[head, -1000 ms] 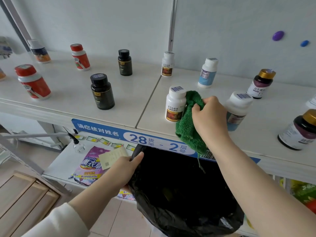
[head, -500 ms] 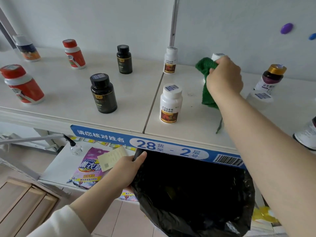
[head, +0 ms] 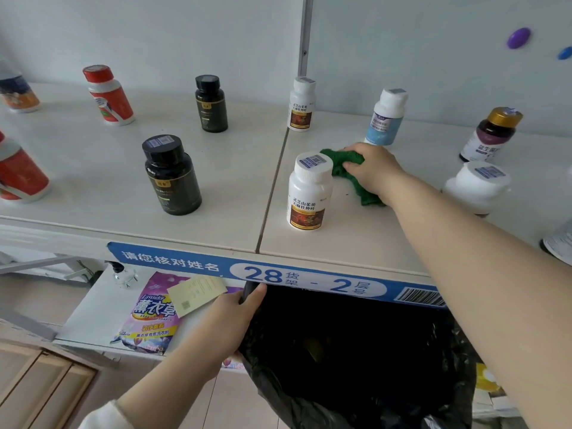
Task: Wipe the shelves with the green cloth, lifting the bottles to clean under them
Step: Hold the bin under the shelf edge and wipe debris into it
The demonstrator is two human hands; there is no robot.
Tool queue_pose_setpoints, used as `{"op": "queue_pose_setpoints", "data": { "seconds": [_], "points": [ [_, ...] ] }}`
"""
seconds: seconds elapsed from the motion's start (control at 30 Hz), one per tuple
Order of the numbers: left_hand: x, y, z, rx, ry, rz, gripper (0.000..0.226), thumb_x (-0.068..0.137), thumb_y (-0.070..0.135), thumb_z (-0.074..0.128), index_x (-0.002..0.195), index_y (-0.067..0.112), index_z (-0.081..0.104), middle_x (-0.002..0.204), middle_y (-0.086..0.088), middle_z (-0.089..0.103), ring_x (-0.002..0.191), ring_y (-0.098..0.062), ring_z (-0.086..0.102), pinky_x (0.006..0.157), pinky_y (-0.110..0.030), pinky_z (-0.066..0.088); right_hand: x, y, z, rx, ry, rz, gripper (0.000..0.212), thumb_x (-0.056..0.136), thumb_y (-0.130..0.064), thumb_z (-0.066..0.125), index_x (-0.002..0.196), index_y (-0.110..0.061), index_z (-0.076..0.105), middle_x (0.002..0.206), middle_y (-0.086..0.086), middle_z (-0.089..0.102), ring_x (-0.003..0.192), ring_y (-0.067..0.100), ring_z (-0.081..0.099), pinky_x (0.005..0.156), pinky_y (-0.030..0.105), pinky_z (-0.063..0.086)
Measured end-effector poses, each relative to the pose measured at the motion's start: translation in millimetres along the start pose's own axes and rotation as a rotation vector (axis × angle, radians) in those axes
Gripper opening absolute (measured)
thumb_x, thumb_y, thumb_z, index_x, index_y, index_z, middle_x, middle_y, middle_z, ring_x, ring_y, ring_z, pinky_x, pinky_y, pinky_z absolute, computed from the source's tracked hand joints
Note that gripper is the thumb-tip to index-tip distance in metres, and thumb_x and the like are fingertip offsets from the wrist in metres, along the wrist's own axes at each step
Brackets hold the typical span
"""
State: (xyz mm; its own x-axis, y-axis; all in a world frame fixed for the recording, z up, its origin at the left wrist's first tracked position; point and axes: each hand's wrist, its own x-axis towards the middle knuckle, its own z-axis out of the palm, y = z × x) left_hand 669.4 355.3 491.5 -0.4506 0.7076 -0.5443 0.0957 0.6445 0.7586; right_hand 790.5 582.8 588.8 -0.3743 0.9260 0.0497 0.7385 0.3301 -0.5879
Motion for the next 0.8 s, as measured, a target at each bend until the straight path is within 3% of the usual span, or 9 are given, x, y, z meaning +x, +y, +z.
{"op": "queue_pose_setpoints", "data": {
  "seconds": [0.13, 0.27, 0.37, 0.47, 0.53, 0.67, 0.8],
  "points": [
    [-4.3, 8.2, 1.6, -0.065, -0.015, 0.012, 0.038, 0.092, 0.044, 0.044, 0.103, 0.011, 0.060, 0.086, -0.005, 0.063, 0.079, -0.020, 0.061, 0.056, -0.027, 0.051, -23.9, 4.7, 0.4, -0.040, 0.006, -0.024, 0.031, 0.093, -0.015, 0.042, 0.121, -0.020, 0.055, 0.129, 0.008, 0.056, 0.116, 0.029, 0.049, 0.088, 0.028, 0.037],
    [-10.1, 16.2, 3.6, -0.072, -0.009, 0.038, 0.030, 0.094, 0.038, 0.042, 0.099, 0.012, 0.057, 0.079, -0.002, 0.058, 0.068, -0.016, 0.057, 0.038, -0.020, 0.047, -48.5, 4.4, -2.3, -0.038, 0.027, -0.023, 0.030, 0.094, -0.012, 0.042, 0.119, -0.020, 0.055, 0.128, 0.008, 0.057, 0.116, 0.028, 0.050, 0.088, 0.028, 0.036],
    [-10.4, 20.2, 5.2, -0.042, -0.014, 0.036, 0.034, 0.093, 0.041, 0.042, 0.101, 0.012, 0.057, 0.081, -0.002, 0.058, 0.069, -0.017, 0.058, 0.043, -0.023, 0.051, -64.6, 5.0, -3.2, -0.035, 0.029, -0.031, 0.030, 0.094, -0.011, 0.042, 0.121, -0.018, 0.053, 0.127, 0.009, 0.057, 0.115, 0.028, 0.050, 0.089, 0.029, 0.037],
    [-8.8, 20.4, 5.2, -0.047, -0.037, 0.039, 0.036, 0.092, 0.043, 0.043, 0.103, 0.012, 0.057, 0.091, -0.005, 0.061, 0.080, -0.021, 0.060, 0.067, -0.034, 0.056, -77.1, 6.1, -2.6, -0.023, 0.041, -0.030, 0.029, 0.094, -0.011, 0.042, 0.120, -0.017, 0.053, 0.125, 0.009, 0.057, 0.113, 0.027, 0.050, 0.083, 0.026, 0.035],
    [-6.7, 20.2, 4.9, -0.051, -0.049, 0.041, 0.037, 0.093, 0.041, 0.043, 0.105, 0.010, 0.057, 0.098, -0.009, 0.062, 0.087, -0.026, 0.061, 0.074, -0.039, 0.057, -83.5, 7.1, -2.6, -0.015, 0.046, -0.031, 0.028, 0.094, -0.011, 0.042, 0.119, -0.016, 0.053, 0.124, 0.009, 0.058, 0.112, 0.027, 0.051, 0.081, 0.025, 0.034],
    [-5.9, 21.8, 5.0, -0.050, -0.062, 0.041, 0.035, 0.094, 0.039, 0.043, 0.108, 0.010, 0.056, 0.095, -0.008, 0.062, 0.077, -0.023, 0.061, 0.044, -0.027, 0.054, -91.5, 8.1, -2.5, -0.013, 0.048, -0.045, 0.028, 0.094, -0.012, 0.042, 0.120, -0.017, 0.053, 0.125, 0.009, 0.058, 0.112, 0.026, 0.051, 0.079, 0.022, 0.033],
    [-2.4, 22.8, 5.4, -0.048, -0.065, 0.045, 0.035, 0.094, 0.037, 0.043, 0.113, 0.010, 0.054, 0.110, -0.015, 0.060, 0.081, -0.027, 0.061, 0.046, -0.028, 0.053, -95.0, 7.9, -1.7, -0.016, 0.062, -0.059, 0.028, 0.094, -0.012, 0.043, 0.120, -0.016, 0.052, 0.124, 0.009, 0.058, 0.111, 0.025, 0.051, 0.079, 0.023, 0.034]
  ]
}}
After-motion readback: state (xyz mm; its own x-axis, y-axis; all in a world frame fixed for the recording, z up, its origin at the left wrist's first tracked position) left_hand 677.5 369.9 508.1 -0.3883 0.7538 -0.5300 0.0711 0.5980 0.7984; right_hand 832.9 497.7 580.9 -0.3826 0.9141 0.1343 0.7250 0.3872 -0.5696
